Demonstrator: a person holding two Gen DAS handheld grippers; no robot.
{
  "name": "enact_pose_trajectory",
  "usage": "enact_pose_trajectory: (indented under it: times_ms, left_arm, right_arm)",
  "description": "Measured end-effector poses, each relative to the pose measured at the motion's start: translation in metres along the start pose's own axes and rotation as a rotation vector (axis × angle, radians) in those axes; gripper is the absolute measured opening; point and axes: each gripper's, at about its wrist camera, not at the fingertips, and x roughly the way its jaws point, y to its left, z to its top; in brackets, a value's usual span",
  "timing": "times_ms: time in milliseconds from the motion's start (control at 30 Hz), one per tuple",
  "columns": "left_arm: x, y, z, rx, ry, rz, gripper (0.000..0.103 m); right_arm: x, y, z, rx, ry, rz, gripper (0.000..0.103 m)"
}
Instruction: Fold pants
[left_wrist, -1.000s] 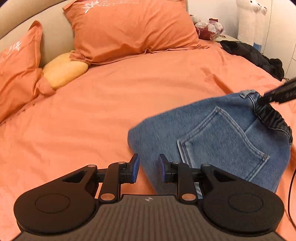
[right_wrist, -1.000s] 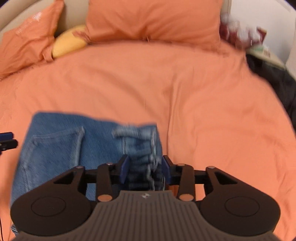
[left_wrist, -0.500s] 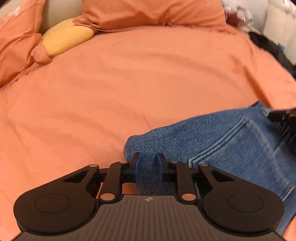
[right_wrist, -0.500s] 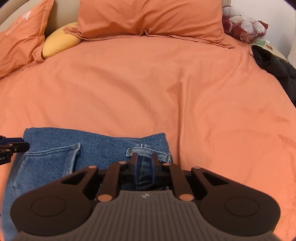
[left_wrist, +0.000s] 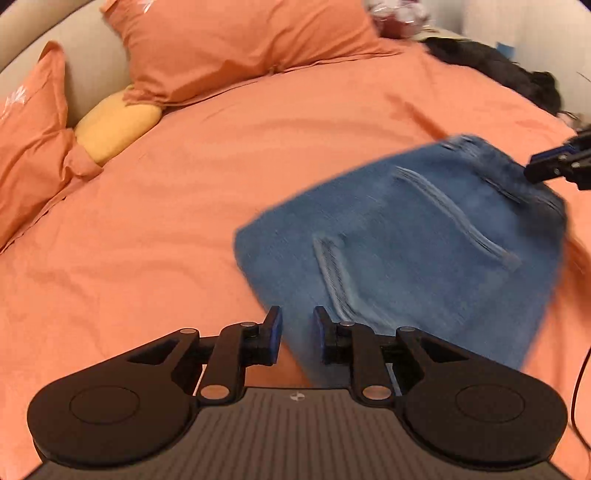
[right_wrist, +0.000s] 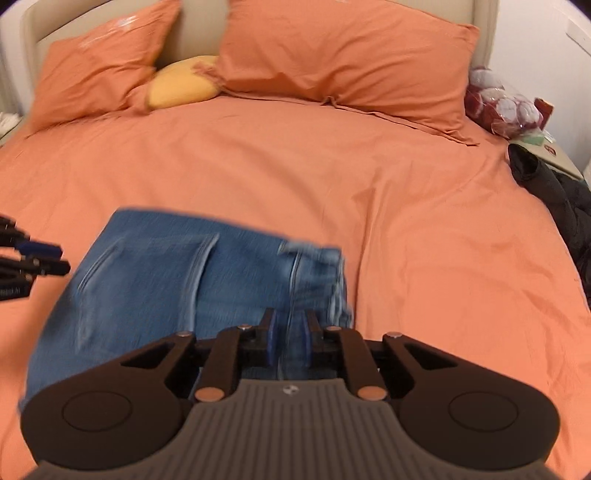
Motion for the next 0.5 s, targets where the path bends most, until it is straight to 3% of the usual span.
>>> enact_pose_trajectory:
  times_ms: [200, 367, 500]
  left_arm:
    - [-0.014, -0.023, -0.037, -0.006, 0.019, -0.058, 0.024]
    - [-0.004, -0.020, -0.051, -0.090, 0.028, -0.093, 0.015]
    - [0.014, -0.031, -0.055, -0.022, 0.082, -0.059, 0.013]
  right_arm:
    - [0.002, 0.006, -0.043, -0.058, 0.047, -0.042, 0.008]
    - [0.021, -0.008, -0.064, 0.032, 0.088, -0.016, 0.007]
    - [0.029, -0.003, -0.061, 0.023, 0.093, -0.028, 0.007]
